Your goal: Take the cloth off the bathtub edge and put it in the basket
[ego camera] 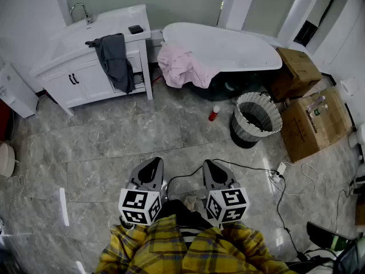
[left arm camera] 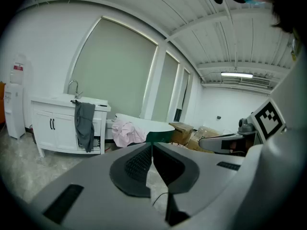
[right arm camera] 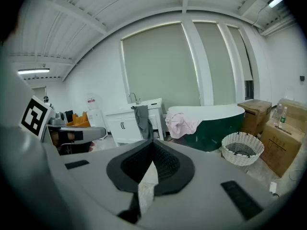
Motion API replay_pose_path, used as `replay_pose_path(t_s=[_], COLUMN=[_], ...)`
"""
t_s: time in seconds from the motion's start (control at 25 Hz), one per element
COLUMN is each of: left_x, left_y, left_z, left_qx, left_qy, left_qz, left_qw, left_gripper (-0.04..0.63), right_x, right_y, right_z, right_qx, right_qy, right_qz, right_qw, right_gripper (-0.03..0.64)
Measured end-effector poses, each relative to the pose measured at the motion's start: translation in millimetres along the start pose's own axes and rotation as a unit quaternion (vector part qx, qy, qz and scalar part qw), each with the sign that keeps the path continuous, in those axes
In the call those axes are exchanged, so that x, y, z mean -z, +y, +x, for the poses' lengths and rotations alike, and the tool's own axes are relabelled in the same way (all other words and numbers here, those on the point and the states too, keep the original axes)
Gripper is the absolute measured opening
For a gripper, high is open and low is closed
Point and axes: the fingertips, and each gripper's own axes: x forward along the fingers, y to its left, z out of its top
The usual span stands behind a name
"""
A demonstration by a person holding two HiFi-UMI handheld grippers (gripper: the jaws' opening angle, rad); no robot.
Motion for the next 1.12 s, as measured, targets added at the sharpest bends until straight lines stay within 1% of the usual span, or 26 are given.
replay_pose_path(t_s=[0.12, 0.28, 0.44, 0.72, 0.92, 1.0, 1.12], left_x=[3, 6, 7, 1, -5, -7, -9], left_y=[-3, -7, -12, -18, -27, -31, -34], left_z=[1, 3, 10, 34, 59, 67, 81], left_qx=[0.001, 0.003, 0.004, -0.005, -0.004, 0.000, 0.007], left_qy=[0.001, 0.005, 0.007, -0.006, -0.005, -0.009, -0.015], left_qz=[0.002, 0.000, -0.002, -0.003, 0.000, -0.005, -0.025], left_qw=[1.0000, 1.0000, 1.0000, 1.0000, 1.0000, 0.9999, 0.9995], left_gripper=[0.023, 0.023, 0.023, 0.023, 0.023, 0.023, 0.023], right_x=[1, 2, 2, -2, -9, -10, -11], right_y=[-2, -3, -9, -31, -51, -58, -70], right_z=[0, -2, 0, 14, 25, 29, 38], right_qx=[0.000, -0.011, -0.016, -0.033, -0.046, -0.051, -0.055], right_qy=[-0.004, -0.010, -0.006, 0.002, 0.004, 0.005, 0.010], right_qz=[-0.001, 0.010, 0.007, -0.001, -0.005, -0.009, -0.011], right_qw=[1.000, 1.000, 1.000, 0.999, 0.999, 0.999, 0.998], right_gripper=[0.026, 0.026, 0.026, 0.026, 0.026, 0.026, 0.026])
